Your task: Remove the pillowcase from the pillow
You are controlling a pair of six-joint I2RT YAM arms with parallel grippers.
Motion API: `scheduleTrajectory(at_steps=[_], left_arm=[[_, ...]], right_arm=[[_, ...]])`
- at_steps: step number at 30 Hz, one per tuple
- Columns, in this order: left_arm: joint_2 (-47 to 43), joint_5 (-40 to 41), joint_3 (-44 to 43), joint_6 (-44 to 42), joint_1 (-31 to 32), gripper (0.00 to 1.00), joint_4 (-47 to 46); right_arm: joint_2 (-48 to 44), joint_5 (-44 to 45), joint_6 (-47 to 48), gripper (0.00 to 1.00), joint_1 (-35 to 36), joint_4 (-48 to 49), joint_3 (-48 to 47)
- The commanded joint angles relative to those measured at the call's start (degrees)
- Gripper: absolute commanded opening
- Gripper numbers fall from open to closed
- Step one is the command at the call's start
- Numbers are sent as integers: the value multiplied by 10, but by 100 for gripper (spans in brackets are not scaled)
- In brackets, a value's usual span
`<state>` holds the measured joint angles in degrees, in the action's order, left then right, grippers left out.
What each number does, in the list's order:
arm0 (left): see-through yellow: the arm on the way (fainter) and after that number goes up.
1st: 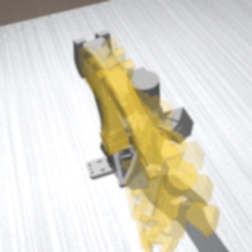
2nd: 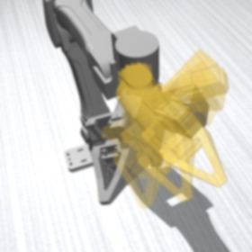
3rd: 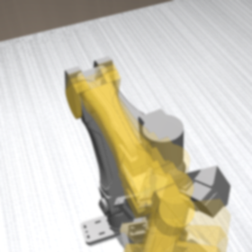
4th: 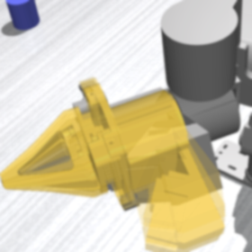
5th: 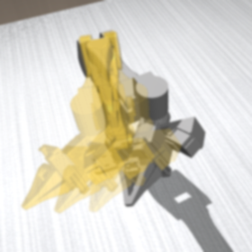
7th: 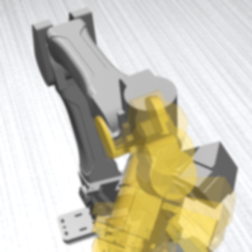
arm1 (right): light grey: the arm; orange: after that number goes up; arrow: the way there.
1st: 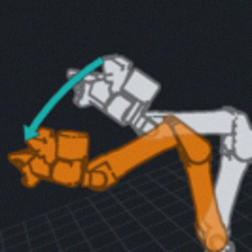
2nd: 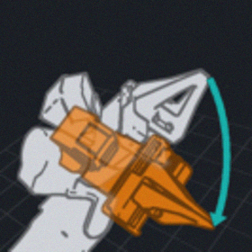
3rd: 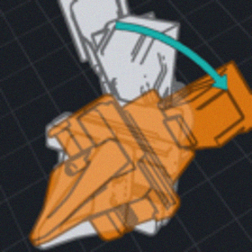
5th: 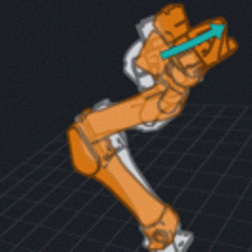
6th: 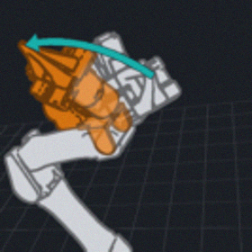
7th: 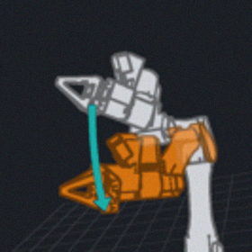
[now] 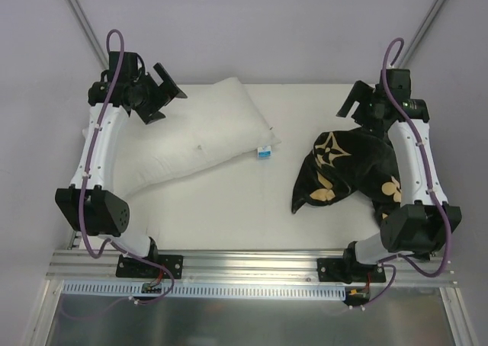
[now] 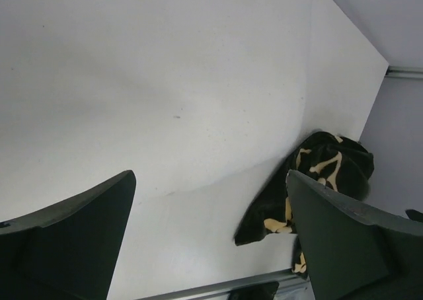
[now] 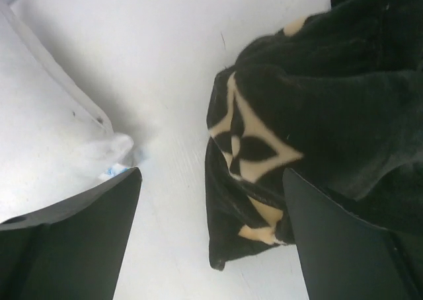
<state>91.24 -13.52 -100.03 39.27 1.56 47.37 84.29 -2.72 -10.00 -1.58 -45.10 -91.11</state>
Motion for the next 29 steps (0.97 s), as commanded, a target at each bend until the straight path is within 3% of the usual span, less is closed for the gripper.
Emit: scheduleTrajectory(at_steps=[1,3,8,16,20,25,29], left_arm=[[-65,-29,-10,-36,6,99,-15],[-126,-56,3,-62,9,99,-15],[-209,-89,49,-110,16,99,-17],[-359,-129,287,-163,18,99,-68],[-441,-155,387,-174,18,99,-74],[-515,-157,442,-176,19,99,-74],[-522,-165,459,-170,18,99,-74]], right_arm=[[-47,23,26,94,4,-40,-25],[-95,48,34,99,6,-35,7],[-170,90,62,96,13,-48,65],[-302,127,79,96,15,-54,227],[-346,152,80,96,15,-77,263],[-392,175,80,96,15,-89,303],[-397,181,78,96,15,-90,320]])
